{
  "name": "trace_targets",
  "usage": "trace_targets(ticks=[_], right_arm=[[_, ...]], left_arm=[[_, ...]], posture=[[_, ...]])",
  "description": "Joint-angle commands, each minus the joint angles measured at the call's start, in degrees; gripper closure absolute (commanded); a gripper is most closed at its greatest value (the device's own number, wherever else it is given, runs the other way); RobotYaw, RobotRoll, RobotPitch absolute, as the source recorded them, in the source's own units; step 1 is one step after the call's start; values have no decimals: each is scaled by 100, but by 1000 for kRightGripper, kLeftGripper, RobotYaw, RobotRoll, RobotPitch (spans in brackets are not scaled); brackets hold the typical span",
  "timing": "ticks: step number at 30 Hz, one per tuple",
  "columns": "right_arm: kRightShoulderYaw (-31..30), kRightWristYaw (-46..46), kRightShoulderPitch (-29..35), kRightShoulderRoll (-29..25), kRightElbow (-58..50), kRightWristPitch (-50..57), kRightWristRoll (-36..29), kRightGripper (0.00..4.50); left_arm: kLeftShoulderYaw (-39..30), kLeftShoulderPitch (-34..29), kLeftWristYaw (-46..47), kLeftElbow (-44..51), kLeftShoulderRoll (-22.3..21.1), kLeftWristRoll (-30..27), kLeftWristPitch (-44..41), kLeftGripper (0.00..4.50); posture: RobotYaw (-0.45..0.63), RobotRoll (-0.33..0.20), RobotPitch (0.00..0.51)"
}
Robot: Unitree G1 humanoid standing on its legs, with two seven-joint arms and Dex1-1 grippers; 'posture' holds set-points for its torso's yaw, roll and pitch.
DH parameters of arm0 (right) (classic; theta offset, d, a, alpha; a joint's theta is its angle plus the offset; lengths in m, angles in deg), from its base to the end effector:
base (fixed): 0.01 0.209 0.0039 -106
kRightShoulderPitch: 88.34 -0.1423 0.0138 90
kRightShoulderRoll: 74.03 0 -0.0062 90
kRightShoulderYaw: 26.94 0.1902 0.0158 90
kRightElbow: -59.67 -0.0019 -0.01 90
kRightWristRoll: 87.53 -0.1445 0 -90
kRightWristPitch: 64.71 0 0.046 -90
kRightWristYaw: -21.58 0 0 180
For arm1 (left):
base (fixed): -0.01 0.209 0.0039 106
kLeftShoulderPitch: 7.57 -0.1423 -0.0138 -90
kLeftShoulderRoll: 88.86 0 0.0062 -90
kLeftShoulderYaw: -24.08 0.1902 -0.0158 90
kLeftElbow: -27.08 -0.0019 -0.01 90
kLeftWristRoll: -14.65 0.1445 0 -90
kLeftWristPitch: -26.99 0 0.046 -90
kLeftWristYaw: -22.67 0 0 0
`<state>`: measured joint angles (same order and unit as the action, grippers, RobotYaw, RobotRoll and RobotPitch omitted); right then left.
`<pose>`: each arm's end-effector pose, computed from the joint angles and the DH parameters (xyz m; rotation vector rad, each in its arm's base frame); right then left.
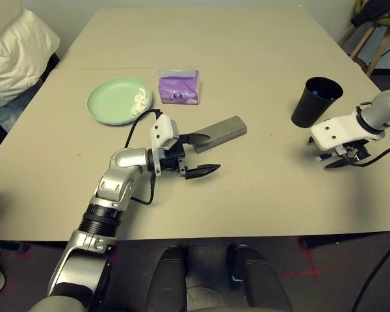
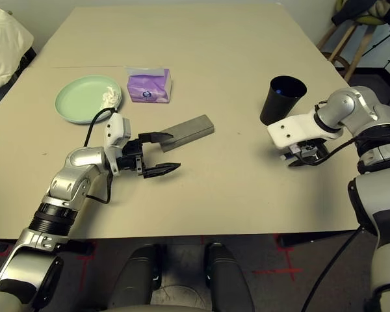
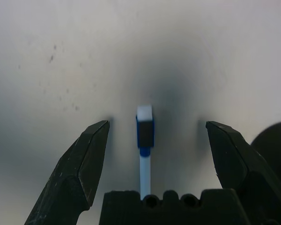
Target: Organize and tidy the items on the table.
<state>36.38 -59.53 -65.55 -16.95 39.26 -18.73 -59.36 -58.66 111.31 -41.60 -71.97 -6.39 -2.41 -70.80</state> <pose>0.3424 -0.2965 0.2350 -1.4856 0.6827 1.3066 0.2993 0.1820 0.1335 0.2379 -0.0597 -1.2758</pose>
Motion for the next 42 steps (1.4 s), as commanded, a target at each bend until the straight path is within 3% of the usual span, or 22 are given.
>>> trace_targets(ticks=[1, 17, 37, 40, 42], right_arm=[[-110, 97, -69, -85, 146, -106, 190, 56], [-219, 473, -92, -41, 354, -184, 544, 56], [-399, 869, 2, -16, 497, -165, 956, 56], [-419, 845, -1, 11, 520, -156, 964, 679], [-435, 795, -15, 21, 535, -162, 949, 1409]], left_arm=[[-53, -9, 45, 102, -37, -30, 71, 0], [115, -6, -84, 51, -223, 135, 547, 0], [-25, 52, 101, 183, -133, -64, 358, 0], [-49, 23, 113, 240, -171, -77, 317, 0], [-64, 9, 118, 262, -194, -79, 299, 0]], posture=[[218, 0, 197], [227, 0, 198], [257, 0, 202], [262, 0, 200], [262, 0, 201]])
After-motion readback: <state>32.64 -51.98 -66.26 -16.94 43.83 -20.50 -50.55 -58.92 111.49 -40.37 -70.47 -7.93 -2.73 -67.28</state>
